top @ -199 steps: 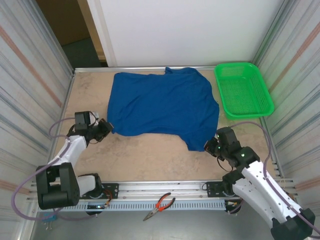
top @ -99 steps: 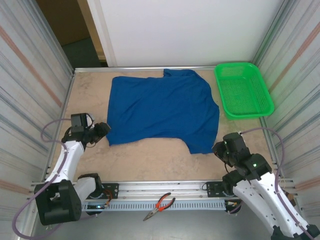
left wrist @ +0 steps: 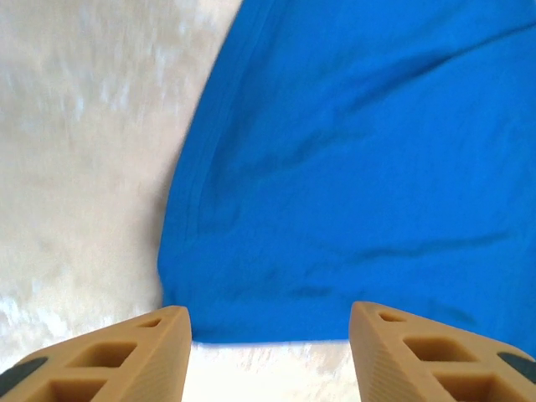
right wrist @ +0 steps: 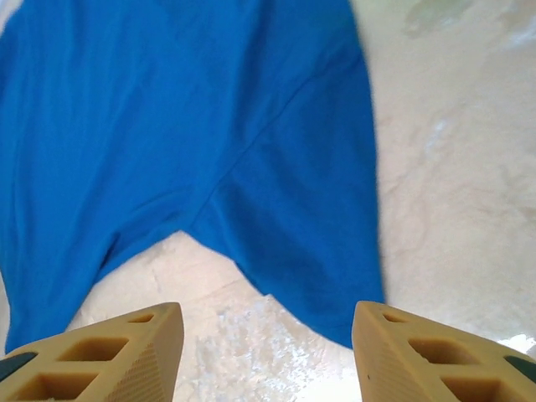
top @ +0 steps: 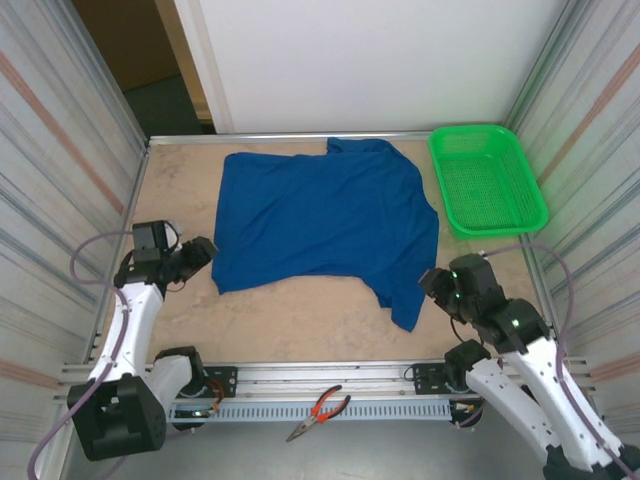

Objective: Fold the inside-out t-shirt

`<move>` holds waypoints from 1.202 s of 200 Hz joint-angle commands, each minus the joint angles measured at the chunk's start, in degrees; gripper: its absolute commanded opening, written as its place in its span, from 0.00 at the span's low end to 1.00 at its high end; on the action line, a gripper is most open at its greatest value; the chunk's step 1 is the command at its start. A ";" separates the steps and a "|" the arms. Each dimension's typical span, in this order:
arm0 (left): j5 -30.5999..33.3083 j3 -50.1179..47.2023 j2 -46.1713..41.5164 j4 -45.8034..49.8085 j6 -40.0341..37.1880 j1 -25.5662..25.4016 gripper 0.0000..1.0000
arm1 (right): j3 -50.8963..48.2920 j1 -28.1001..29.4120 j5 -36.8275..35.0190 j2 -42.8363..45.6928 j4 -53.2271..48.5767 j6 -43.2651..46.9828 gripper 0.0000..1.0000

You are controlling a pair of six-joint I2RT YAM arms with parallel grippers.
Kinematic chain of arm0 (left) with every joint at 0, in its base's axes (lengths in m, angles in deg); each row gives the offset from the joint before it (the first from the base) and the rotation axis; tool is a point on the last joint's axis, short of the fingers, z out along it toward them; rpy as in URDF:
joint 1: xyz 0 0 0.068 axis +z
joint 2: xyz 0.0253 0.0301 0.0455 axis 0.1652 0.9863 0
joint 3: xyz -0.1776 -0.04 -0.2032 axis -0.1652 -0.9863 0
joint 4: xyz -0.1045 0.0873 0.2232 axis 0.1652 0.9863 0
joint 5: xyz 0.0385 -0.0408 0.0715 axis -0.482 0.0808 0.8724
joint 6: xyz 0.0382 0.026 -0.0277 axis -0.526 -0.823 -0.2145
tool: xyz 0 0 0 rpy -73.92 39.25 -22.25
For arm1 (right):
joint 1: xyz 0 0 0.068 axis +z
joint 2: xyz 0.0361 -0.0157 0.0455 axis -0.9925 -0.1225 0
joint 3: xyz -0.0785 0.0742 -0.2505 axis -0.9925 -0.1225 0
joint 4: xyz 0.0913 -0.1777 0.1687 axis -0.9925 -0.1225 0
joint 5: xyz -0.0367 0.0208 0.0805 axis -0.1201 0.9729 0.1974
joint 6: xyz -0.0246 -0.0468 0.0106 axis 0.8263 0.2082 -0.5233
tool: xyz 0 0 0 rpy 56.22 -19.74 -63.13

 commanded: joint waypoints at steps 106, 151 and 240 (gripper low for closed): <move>16.10 -12.41 -1.64 -6.66 14.85 -12.33 0.39 | -7.00 3.44 1.93 -28.17 30.47 0.24 0.49; 17.42 -10.56 5.92 -11.63 13.17 -12.33 0.39 | -10.76 1.57 0.79 -29.22 31.32 -3.00 0.48; 19.29 -5.33 9.92 -8.64 7.87 -11.77 0.00 | -13.68 -2.03 -2.05 -30.12 27.15 -10.19 0.49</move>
